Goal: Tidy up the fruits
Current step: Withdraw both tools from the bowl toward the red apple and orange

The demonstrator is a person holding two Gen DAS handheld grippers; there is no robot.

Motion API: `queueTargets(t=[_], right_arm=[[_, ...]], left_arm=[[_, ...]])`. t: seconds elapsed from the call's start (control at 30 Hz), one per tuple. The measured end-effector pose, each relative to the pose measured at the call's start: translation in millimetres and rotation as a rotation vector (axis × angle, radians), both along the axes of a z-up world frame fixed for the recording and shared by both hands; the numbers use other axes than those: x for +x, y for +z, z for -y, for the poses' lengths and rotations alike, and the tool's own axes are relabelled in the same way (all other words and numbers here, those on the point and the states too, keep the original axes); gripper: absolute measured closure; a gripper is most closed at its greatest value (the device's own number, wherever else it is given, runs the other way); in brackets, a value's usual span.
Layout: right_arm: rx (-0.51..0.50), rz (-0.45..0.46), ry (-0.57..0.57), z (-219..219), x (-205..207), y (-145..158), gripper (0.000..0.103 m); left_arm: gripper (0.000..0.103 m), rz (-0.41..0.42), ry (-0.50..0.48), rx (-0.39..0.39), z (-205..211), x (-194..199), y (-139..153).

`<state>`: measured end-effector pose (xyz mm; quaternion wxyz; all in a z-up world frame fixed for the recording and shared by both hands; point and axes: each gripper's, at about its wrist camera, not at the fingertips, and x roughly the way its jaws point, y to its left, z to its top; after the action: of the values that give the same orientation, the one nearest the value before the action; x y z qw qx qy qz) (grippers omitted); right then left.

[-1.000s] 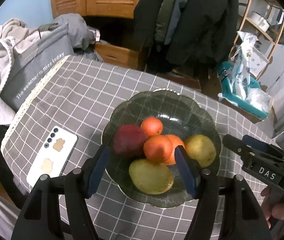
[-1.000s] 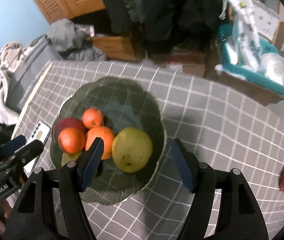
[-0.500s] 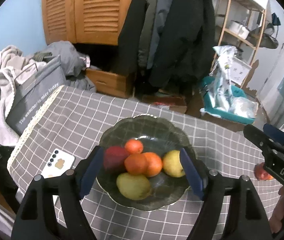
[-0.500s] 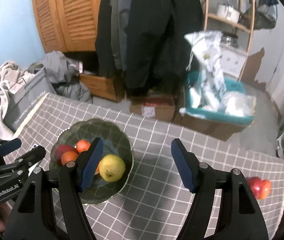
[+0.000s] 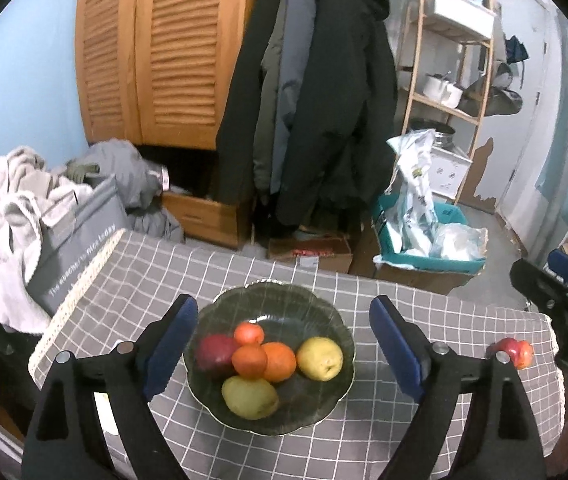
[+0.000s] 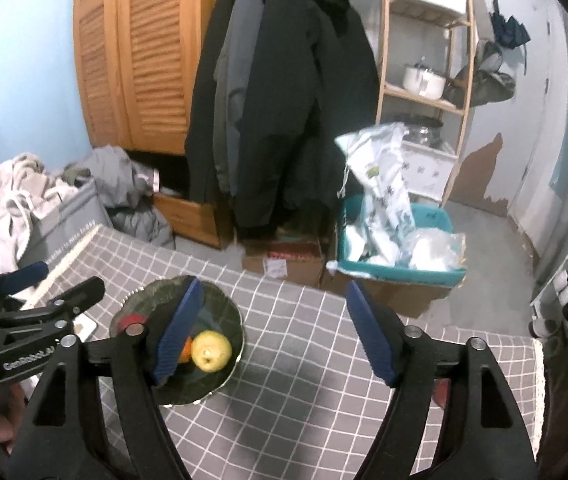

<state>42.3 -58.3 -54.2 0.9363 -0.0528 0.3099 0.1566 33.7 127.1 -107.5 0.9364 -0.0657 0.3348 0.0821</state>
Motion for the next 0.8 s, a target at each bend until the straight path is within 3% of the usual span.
queueTargets(t=[0.3,0.8], right_arm=[[0.023,0.092,-0.039,27.7,-27.8,28.3,0.021],[0.026,0.161,-0.121,72.9,-49.9,42.7,0.017]], left_arm=[[0.001,0.086,-0.052,0.044,24.4,-13.0,29.0],[0.000,0.159,-0.141,0.068,70.6,-23.1,57.9]])
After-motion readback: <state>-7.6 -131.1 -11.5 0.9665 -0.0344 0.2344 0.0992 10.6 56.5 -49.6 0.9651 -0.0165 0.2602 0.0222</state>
